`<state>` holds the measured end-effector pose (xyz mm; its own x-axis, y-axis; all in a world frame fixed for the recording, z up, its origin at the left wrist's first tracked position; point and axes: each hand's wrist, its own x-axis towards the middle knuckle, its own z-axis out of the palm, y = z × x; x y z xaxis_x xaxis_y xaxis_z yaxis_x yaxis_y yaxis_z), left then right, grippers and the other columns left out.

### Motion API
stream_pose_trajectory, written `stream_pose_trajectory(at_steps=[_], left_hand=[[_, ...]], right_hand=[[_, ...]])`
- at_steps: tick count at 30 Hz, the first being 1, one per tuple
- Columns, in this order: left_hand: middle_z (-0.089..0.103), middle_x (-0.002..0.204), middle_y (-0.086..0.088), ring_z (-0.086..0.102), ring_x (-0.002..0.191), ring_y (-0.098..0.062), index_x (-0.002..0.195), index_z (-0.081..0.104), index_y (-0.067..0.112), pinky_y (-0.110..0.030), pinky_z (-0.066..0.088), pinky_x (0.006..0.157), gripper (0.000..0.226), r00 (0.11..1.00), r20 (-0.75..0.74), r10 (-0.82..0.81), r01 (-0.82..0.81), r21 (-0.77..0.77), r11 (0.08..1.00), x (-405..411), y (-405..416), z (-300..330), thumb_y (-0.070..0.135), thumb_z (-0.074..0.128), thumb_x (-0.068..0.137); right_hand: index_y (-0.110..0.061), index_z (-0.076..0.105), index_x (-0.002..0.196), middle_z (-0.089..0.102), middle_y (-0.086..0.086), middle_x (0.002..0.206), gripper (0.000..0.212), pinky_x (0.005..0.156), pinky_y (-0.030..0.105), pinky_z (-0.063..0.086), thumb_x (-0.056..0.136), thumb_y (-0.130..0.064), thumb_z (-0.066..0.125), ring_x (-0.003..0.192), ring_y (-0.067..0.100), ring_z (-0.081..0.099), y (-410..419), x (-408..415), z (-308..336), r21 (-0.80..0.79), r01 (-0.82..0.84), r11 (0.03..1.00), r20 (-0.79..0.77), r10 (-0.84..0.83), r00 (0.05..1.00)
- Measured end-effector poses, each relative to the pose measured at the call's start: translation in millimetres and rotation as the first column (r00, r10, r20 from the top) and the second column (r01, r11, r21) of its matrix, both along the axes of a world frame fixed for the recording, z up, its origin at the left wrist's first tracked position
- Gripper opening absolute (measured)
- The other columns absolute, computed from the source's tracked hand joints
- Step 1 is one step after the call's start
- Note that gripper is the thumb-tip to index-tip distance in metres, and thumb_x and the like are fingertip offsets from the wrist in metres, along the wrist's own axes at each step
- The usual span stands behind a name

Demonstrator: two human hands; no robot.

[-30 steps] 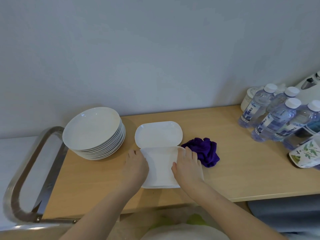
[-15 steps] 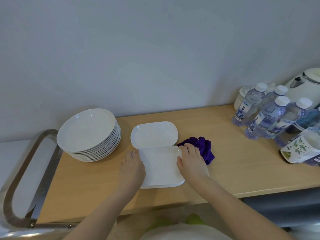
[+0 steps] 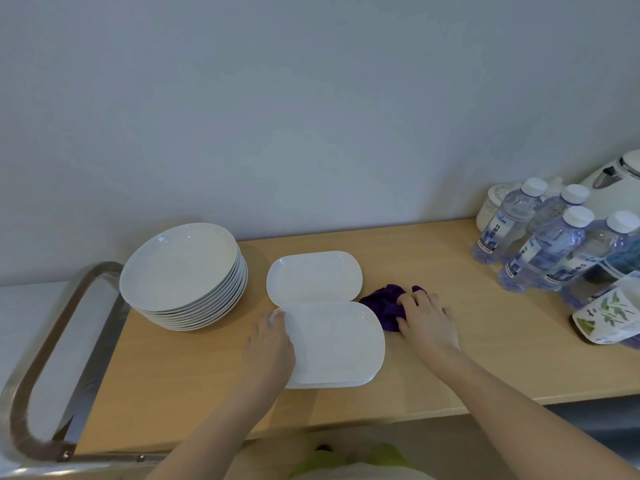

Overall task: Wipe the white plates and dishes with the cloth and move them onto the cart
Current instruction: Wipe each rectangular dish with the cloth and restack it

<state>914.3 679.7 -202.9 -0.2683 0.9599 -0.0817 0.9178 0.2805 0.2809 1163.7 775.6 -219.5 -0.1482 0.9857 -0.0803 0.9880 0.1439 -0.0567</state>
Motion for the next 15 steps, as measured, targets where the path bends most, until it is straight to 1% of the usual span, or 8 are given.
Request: stream_pose_trajectory(at_steps=[2,3,5,6,7,9,12,15], left_hand=[[0.029,0.148,-0.002,0.035,0.131,-0.019,0.144,0.025,0.013,-0.030,0.036,0.102,0.050,1.000,0.023,0.010,-0.010,-0.005,1.000,-2,-1,0,0.014,0.038,0.096],[0.029,0.148,-0.002,0.035,0.131,-0.019,0.145,0.026,0.013,-0.030,0.037,0.102,0.050,0.999,0.030,0.012,-0.012,-0.003,1.000,-4,-1,0,0.014,0.037,0.096],[0.032,0.146,-0.002,0.038,0.128,-0.019,0.143,0.029,0.014,-0.029,0.039,0.099,0.049,0.999,0.050,0.013,-0.014,0.019,1.000,-7,-1,0,0.013,0.038,0.096],[0.036,0.143,-0.001,0.042,0.124,-0.018,0.142,0.032,0.014,-0.028,0.041,0.094,0.047,0.997,0.076,0.016,-0.019,0.033,0.999,-9,-1,0,0.012,0.038,0.096],[0.042,0.138,-0.001,0.046,0.117,-0.018,0.139,0.037,0.013,-0.028,0.043,0.088,0.044,0.994,0.112,0.022,-0.027,0.045,0.999,-12,-1,1,0.011,0.039,0.095],[0.050,0.129,-0.001,0.051,0.105,-0.019,0.134,0.044,0.013,-0.029,0.045,0.079,0.040,0.981,0.189,0.038,-0.050,0.059,0.997,-17,-1,3,0.009,0.040,0.095],[0.053,0.123,-0.001,0.052,0.102,-0.019,0.131,0.048,0.014,-0.033,0.046,0.077,0.039,0.961,0.270,0.063,-0.082,0.059,0.995,-22,1,4,0.006,0.040,0.094],[0.053,0.123,-0.001,0.052,0.104,-0.019,0.131,0.048,0.013,-0.036,0.046,0.080,0.040,0.953,0.297,0.062,-0.083,0.057,0.995,-24,1,5,0.004,0.039,0.094]], right_hand=[[-0.021,0.050,0.116,0.053,-0.002,0.118,0.023,0.083,0.031,0.037,0.096,-0.031,0.044,0.113,0.019,0.042,6,0,6,-0.014,0.077,0.997,-0.096,-0.078,0.992],[-0.018,0.052,0.110,0.056,0.001,0.111,0.020,0.080,0.032,0.039,0.096,-0.029,0.045,0.107,0.021,0.044,7,0,10,-0.019,0.126,0.992,-0.186,-0.127,0.974],[-0.012,0.053,0.102,0.059,0.006,0.100,0.014,0.078,0.038,0.042,0.095,-0.022,0.047,0.100,0.025,0.045,8,-1,20,-0.006,0.212,0.977,-0.401,-0.196,0.895],[-0.011,0.054,0.102,0.059,0.007,0.097,0.013,0.080,0.043,0.044,0.094,-0.020,0.048,0.098,0.027,0.046,8,-1,26,0.021,0.241,0.970,-0.489,-0.200,0.849],[-0.010,0.055,0.103,0.060,0.008,0.095,0.014,0.081,0.046,0.043,0.094,-0.018,0.049,0.097,0.029,0.046,7,-2,32,0.059,0.264,0.963,-0.552,-0.189,0.812],[-0.011,0.057,0.108,0.060,0.006,0.096,0.017,0.082,0.047,0.043,0.094,-0.016,0.049,0.095,0.029,0.046,5,-6,46,0.144,0.286,0.947,-0.653,-0.126,0.747],[-0.013,0.057,0.106,0.059,0.001,0.093,0.016,0.081,0.049,0.045,0.094,-0.015,0.046,0.092,0.029,0.049,3,-18,69,0.199,0.289,0.937,-0.784,-0.024,0.620],[-0.023,0.056,0.101,0.057,-0.011,0.091,0.014,0.078,0.053,0.047,0.096,-0.019,0.043,0.092,0.028,0.052,-2,-38,92,0.186,0.263,0.947,-0.879,0.041,0.474]])
